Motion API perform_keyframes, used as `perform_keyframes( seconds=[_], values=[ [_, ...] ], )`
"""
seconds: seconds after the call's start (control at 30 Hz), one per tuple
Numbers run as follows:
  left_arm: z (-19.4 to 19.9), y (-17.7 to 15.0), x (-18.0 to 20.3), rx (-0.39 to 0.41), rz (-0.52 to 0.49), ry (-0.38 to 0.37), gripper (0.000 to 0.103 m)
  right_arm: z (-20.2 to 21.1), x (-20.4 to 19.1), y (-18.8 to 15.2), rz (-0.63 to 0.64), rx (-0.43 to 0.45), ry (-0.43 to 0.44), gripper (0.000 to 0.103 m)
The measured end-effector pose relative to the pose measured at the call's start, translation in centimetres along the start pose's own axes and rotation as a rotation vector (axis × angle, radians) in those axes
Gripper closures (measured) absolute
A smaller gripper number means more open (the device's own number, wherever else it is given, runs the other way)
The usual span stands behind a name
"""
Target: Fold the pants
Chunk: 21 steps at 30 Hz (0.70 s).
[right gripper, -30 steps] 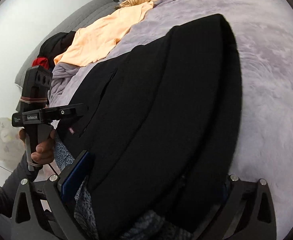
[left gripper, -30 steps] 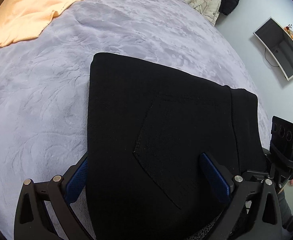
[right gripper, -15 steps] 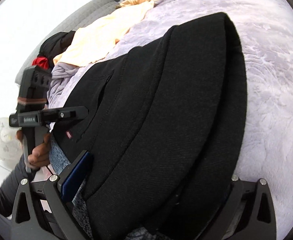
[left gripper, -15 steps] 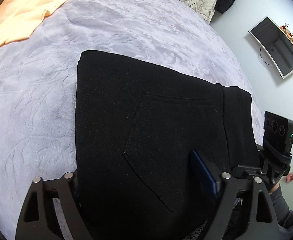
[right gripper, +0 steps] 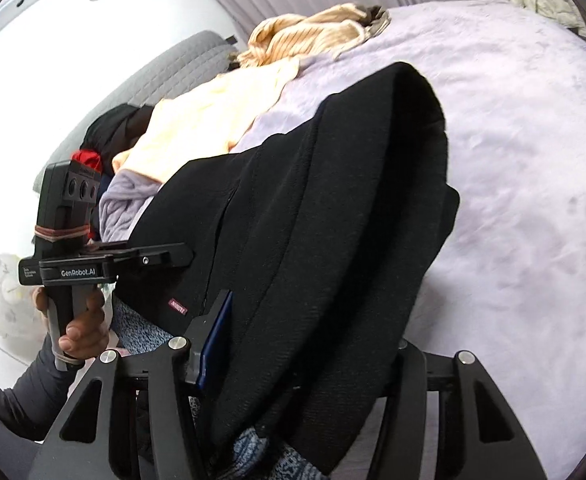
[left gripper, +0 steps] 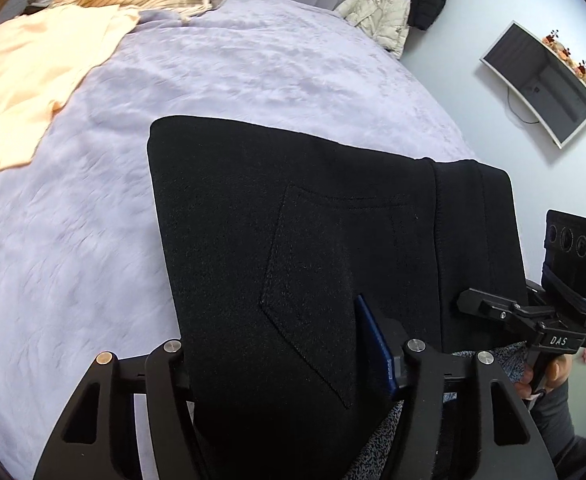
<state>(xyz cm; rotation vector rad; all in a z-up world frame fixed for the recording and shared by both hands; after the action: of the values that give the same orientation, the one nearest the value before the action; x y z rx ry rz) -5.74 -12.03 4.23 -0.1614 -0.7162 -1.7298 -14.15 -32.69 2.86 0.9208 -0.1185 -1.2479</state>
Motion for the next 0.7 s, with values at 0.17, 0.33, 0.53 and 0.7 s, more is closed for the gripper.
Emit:
perform_keyframes(
  seconds=[0.17,0.33,0.53,0.7],
  values=[
    [-1.9,2.9,4.1,-0.006,-0.026,-0.005,0.040,2.6,3.5,2.0,-0.002,0.017,-0.066,0.045],
    [-4.1,5.5,6.4,-0.022,-0.013,0.003,0.040,3.2,6.9,3.9,-0.018,0.006,-0.101,0.045],
    [-7.9,7.3,7.4,-0.069,0.024,0.039,0.040,2.1,10.5,4.9,-0.066,-0.039,-0.096,0.045],
    [-11.1,9.0,6.8,-0.111,0.061,0.045,0.040,0.2,13.3,5.7,-0.112,-0.085,-0.085,0.045]
  ],
)
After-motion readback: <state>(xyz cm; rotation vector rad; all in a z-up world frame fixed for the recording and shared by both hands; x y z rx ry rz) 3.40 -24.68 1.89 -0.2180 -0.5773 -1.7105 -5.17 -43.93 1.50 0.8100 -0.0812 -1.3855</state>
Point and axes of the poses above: each gripper's, at about its wrist camera, not at the fingertips, and z roughly against the way its jaws point, x to its right, y to its top, the point moved 4 cm from there along -z, roughly the way its jaws point, and after that the axes turned 11 degrees about z, right-handed, at the moved point
